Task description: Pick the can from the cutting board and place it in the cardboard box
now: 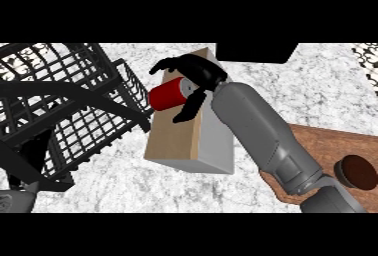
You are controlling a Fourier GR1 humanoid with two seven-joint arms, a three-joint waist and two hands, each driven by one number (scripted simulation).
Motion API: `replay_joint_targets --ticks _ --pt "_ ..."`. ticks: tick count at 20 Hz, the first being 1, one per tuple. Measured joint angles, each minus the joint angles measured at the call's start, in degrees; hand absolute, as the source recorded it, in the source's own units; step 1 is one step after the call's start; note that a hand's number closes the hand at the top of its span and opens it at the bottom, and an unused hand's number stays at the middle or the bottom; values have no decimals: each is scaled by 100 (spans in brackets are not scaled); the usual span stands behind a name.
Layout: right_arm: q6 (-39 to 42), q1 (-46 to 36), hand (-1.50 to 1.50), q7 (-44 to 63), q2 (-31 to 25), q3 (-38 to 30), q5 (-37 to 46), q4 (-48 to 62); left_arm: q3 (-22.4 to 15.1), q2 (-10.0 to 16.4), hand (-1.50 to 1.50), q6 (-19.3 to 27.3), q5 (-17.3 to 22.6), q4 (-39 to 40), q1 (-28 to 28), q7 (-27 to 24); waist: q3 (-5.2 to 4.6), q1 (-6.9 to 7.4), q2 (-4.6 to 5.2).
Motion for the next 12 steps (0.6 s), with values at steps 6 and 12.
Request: replay_joint_targets --ticks 6,12 --pt "-287 -33 -150 -438 16 -42 -664 102 36 12 0 -23 -22 -43 37 -86 -10 6 19" --pt "-337 -153 -150 -770 45 -753 -1396 366 85 41 0 5 -42 -134 133 -61 -13 -45 50"
